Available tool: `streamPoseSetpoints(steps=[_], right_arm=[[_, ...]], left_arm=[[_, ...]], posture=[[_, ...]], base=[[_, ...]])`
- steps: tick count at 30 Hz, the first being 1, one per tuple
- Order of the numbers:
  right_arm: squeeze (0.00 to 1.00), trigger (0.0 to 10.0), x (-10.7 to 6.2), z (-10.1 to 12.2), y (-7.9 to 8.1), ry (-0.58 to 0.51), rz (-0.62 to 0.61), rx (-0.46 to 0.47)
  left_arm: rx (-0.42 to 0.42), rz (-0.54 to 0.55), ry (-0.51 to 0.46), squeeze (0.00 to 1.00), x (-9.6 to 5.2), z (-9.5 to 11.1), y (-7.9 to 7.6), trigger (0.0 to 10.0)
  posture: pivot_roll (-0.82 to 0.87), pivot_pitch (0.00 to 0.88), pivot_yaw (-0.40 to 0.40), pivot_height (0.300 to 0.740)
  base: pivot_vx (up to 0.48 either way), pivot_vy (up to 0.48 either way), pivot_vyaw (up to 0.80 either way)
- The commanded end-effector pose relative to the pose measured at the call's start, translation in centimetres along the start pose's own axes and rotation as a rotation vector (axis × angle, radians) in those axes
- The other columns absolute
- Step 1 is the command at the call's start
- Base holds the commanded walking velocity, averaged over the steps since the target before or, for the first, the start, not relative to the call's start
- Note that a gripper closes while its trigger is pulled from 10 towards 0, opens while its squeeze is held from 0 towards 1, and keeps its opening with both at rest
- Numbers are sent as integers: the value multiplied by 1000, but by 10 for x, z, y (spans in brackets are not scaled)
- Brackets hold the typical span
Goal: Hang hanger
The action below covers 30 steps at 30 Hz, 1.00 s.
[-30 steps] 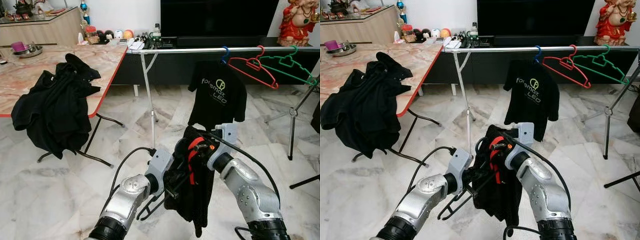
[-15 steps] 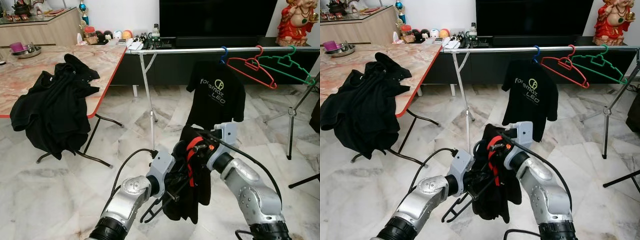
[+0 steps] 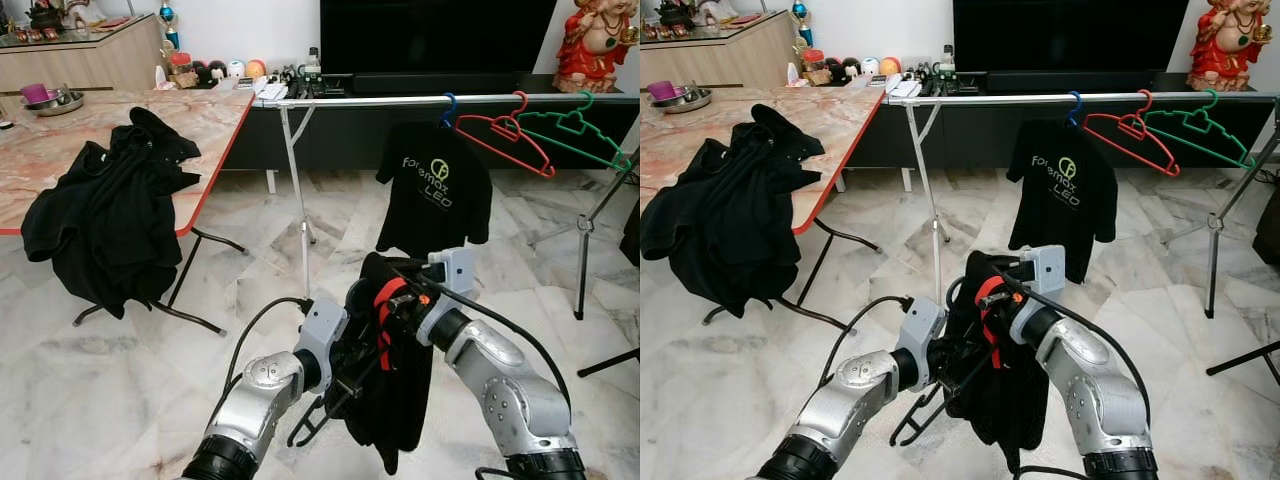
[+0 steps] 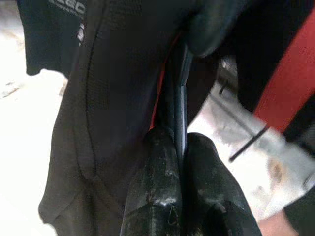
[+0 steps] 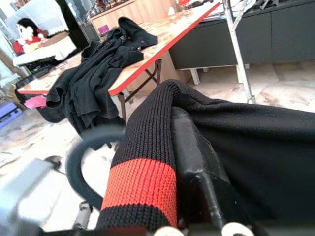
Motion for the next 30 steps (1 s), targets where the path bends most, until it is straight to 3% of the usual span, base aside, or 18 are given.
streamPoseSetpoints(steps=[1, 10, 21, 22, 24, 25, 26, 30], right_arm=[[0, 10000, -2, -12, 2, 44, 13, -6], [0, 10000, -11, -25, -2, 76, -4, 9], [0, 10000, -9, -20, 2, 54, 22, 2], [282, 10000, -10, -21, 3, 57, 22, 2], [282, 10000, -10, -21, 3, 58, 22, 3], [659, 10000, -11, -22, 3, 60, 21, 2], [843, 10000, -13, -23, 2, 63, 17, 5], [851, 10000, -17, -26, 1, 75, 11, 5]], left_arm=[[-2, -14, -112, 0, 0, 26, -2, 10000], [-16, 8, -127, 0, 0, 27, 1, 10000], [-21, -13, -122, 0, 0, 26, -3, 10000], [-23, -2, -129, 0, 0, 27, -1, 10000], [-24, 7, -133, 0, -1, 28, 0, 10000], [-25, 12, -137, 0, -1, 29, 1, 10000], [-28, 22, -147, 0, -1, 30, 3, 10000], [-32, 26, -157, 0, -1, 31, 4, 10000]], posture=[[41, 42, 0, 740], [39, 45, 1, 740], [41, 42, 1, 740], [39, 43, 1, 740], [39, 43, 1, 740], [39, 42, 0, 740], [39, 43, 0, 740], [36, 43, 0, 740]], base=[[0, 0, 0], [0, 0, 0], [0, 0, 0], [0, 0, 0], [0, 0, 0], [0, 0, 0], [0, 0, 0], [0, 0, 0]])
Point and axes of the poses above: a point about 5 cm out from each wrist's last joint towards the gripper, its own x axis pointing out of the wrist towards the gripper, its own z axis along the axis of the wrist's last joint, y = z × x, the point moved 3 cm from there along x, pointing out of the wrist towards the gripper, and after that the axes turned 4 degrees about -x, right-handed, at the moved point
